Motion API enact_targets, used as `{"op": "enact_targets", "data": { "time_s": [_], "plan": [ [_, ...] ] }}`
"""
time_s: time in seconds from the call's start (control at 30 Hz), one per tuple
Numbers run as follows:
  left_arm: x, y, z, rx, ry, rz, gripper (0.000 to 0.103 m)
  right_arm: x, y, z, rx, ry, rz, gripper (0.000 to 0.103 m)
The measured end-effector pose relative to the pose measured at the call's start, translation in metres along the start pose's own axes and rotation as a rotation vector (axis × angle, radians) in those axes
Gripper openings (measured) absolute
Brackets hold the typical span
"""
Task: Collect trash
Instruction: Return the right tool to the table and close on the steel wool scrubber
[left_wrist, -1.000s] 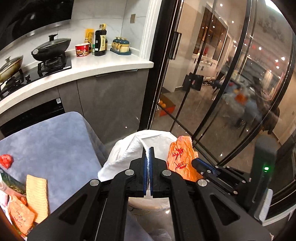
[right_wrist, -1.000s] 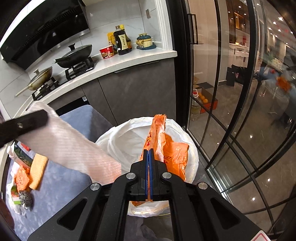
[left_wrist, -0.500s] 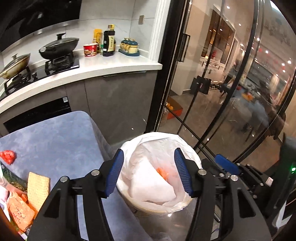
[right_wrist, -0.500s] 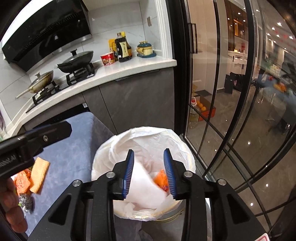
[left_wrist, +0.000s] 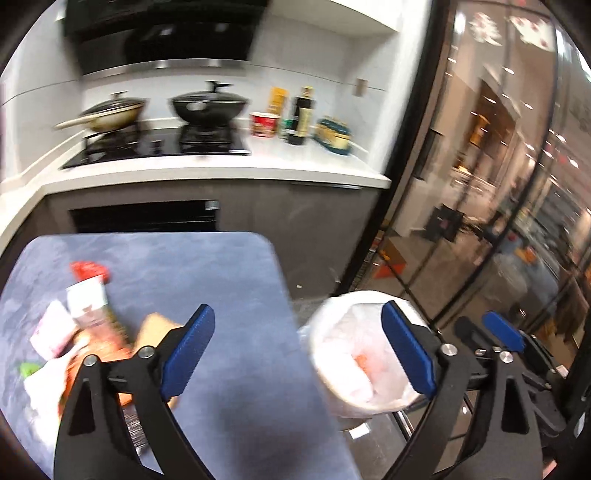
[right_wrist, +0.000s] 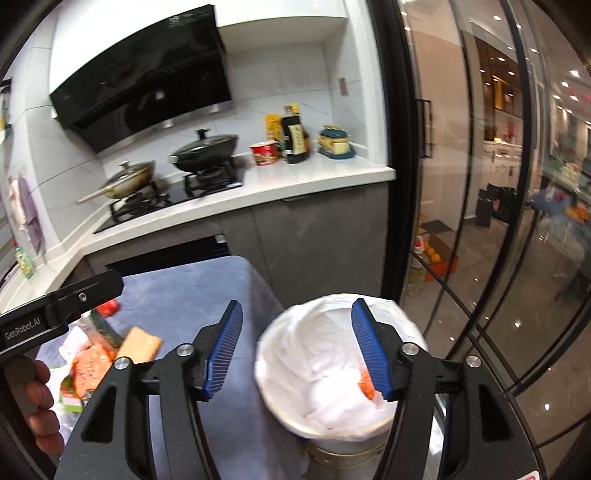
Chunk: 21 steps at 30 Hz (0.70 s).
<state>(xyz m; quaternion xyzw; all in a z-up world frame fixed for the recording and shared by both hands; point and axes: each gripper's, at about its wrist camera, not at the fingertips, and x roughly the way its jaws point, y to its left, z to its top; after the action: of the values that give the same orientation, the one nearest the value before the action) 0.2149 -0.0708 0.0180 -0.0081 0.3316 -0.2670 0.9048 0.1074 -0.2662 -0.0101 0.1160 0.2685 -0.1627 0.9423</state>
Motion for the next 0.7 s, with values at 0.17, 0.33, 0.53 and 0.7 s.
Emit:
{"op": "enact_targets", "data": {
  "time_s": [0.17, 0.33, 0.53, 0.7],
  "plan": [
    [-0.027, 0.054, -0.015, -0.064, -0.008, 0.161, 0.092, -0.006, 0.034, -0.01, -0.04, 0.014, 0.063, 0.061],
    [-0.048, 0.103, -0.028, -0.147, -0.001, 0.24, 0.092, -0.005, 0.073, -0.025, -0.09, 0.05, 0.116, 0.061],
    [-0.073, 0.161, -0.05, -0.207, 0.015, 0.309, 0.093, 0.0, 0.125, -0.045, -0.152, 0.103, 0.191, 0.061],
    [-0.086, 0.205, -0.072, -0.269, 0.038, 0.357, 0.093, 0.007, 0.167, -0.069, -0.21, 0.158, 0.243, 0.061]
  ]
}}
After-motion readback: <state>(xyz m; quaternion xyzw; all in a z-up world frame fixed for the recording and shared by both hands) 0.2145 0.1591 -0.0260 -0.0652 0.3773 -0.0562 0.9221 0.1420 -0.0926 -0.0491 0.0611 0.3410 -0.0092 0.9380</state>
